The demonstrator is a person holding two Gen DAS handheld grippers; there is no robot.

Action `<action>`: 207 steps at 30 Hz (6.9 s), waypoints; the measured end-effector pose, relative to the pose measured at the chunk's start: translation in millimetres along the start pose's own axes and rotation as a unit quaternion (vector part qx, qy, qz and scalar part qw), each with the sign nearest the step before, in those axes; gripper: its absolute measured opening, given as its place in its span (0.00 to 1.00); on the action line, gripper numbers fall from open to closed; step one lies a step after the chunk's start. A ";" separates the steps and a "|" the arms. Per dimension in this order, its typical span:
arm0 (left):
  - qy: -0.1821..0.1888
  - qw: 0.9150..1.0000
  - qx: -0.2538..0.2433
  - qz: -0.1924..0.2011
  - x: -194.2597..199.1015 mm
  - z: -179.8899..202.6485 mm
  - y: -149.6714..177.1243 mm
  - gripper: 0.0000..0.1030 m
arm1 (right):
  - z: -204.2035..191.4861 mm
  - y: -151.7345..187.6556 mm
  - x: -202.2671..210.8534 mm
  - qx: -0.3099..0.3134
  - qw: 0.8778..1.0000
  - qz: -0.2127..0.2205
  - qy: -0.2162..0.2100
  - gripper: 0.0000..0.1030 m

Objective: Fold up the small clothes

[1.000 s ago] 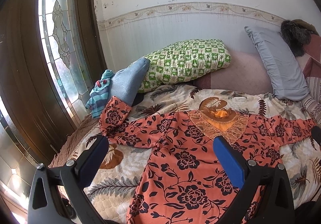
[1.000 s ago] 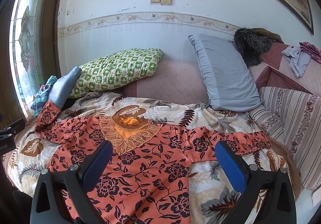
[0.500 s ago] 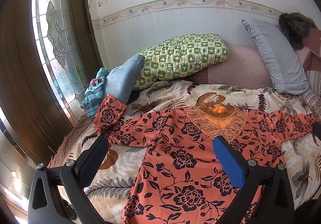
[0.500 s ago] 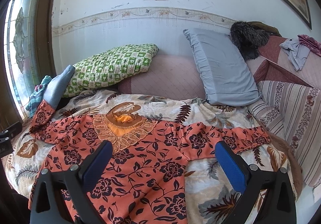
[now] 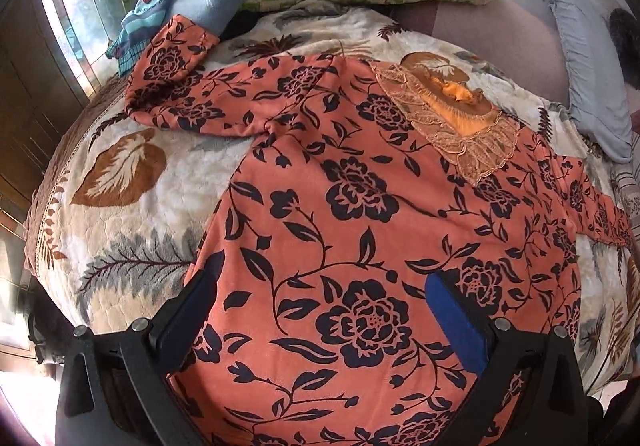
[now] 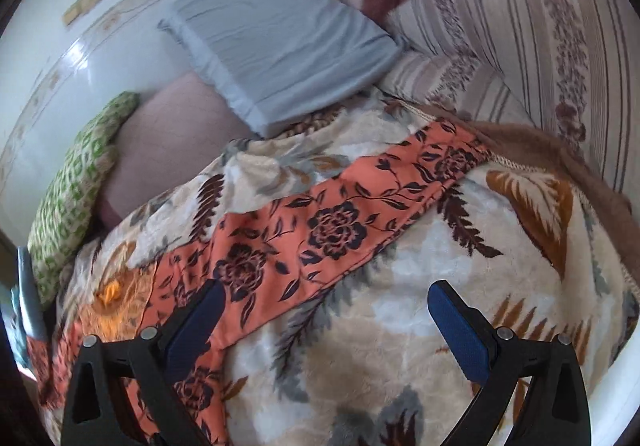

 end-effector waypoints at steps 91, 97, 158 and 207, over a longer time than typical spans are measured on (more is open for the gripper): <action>-0.102 0.976 0.057 0.184 22.7 -174.8 -142.1 1.00 | -282.2 200.5 38.8 0.252 0.927 -0.131 -0.244 0.59; -0.186 0.964 0.053 0.181 80.3 -233.0 -159.2 1.00 | -294.3 211.8 75.6 0.262 0.913 -0.127 -0.285 0.68; 0.054 0.984 -0.163 0.056 -78.1 43.5 -160.8 0.49 | -234.0 114.1 13.4 0.027 0.912 -0.254 -0.320 0.70; -0.019 0.993 -0.086 0.074 -111.5 -95.3 -169.3 0.79 | -301.9 225.3 -19.4 0.346 0.855 -0.312 -0.227 0.08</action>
Point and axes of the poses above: each gripper's, at about its wrist camera, not at the fingertips, and x roughly against the way its jaws point, z to its right, y to its underside, the point moved 10 cm from there along -x, roughly the way its jaws point, and after that the axes turned 14 degrees about y, right-handed, at the moved point
